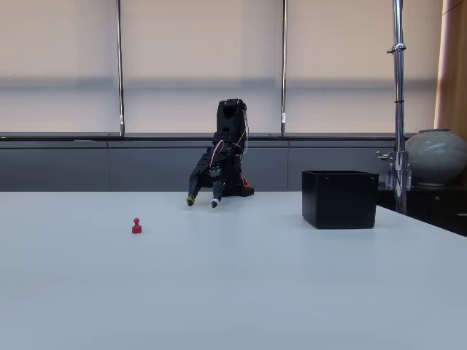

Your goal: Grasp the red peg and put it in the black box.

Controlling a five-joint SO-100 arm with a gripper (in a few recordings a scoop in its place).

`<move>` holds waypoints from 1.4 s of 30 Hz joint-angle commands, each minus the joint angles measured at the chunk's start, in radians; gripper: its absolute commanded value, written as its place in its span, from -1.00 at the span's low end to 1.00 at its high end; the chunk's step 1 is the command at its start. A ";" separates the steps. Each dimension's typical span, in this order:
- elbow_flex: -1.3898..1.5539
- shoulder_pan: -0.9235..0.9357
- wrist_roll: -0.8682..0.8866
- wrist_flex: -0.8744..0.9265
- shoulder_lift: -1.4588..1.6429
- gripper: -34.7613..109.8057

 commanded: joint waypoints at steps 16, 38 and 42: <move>0.328 -0.008 -0.009 -0.261 0.483 -0.21; 0.742 0.038 0.000 -0.259 0.779 -0.21; 0.811 0.040 -0.015 -0.261 0.830 -0.21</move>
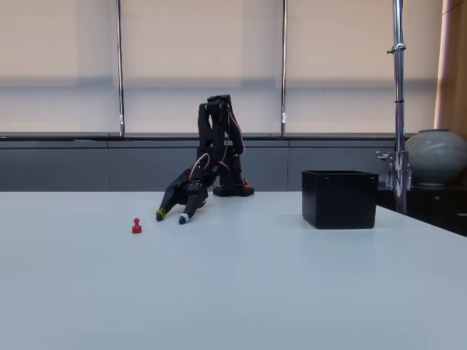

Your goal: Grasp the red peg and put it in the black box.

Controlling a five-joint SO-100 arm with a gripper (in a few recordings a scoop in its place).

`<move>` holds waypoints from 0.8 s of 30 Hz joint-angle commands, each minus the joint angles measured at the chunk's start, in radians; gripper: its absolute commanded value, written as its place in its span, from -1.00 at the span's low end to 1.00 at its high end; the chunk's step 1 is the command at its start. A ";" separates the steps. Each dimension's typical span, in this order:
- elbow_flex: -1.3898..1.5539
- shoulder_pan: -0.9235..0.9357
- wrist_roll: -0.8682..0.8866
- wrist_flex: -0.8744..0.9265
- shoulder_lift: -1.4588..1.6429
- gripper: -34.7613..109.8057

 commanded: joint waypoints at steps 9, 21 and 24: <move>0.227 0.023 -0.052 -0.018 0.140 -0.21; 0.405 0.029 -0.020 0.041 0.239 -0.21; 0.446 0.031 -0.020 0.048 0.264 -0.21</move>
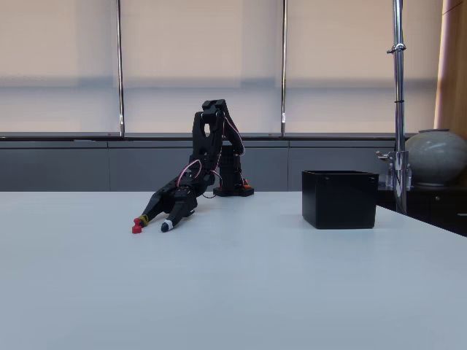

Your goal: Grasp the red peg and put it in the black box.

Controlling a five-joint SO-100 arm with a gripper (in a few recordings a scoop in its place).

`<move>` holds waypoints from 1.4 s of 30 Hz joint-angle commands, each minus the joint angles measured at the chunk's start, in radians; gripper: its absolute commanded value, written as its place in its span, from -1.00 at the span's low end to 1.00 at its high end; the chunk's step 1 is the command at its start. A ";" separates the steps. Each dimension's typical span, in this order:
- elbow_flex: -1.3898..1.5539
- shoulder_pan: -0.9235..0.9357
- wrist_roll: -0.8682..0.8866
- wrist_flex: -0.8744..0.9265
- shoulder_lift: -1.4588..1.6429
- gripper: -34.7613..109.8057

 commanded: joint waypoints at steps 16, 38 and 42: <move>0.189 0.041 -0.003 0.110 0.071 -0.21; 0.189 0.041 -0.002 0.106 0.074 -0.43; 0.189 0.041 0.000 0.106 0.074 -0.50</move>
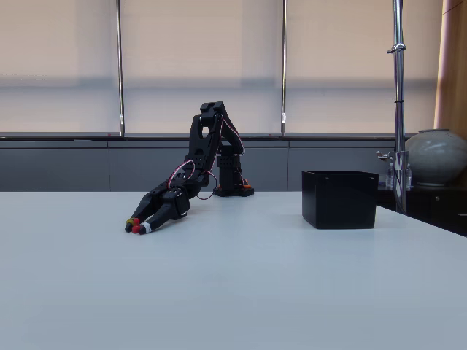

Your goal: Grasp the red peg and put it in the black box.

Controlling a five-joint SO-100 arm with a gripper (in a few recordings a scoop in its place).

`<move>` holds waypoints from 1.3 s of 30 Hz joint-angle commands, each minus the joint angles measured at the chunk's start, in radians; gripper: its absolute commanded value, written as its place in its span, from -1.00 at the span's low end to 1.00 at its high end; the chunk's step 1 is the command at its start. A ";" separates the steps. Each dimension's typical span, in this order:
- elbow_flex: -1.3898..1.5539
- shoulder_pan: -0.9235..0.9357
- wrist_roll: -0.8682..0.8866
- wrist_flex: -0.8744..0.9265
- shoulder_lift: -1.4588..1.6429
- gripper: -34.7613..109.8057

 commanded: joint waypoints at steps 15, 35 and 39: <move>-0.035 0.021 -0.057 0.133 -0.130 -0.52; -0.531 -0.270 -0.014 -0.287 -0.676 -0.52; -0.565 -0.365 -0.015 -0.238 -0.807 -0.52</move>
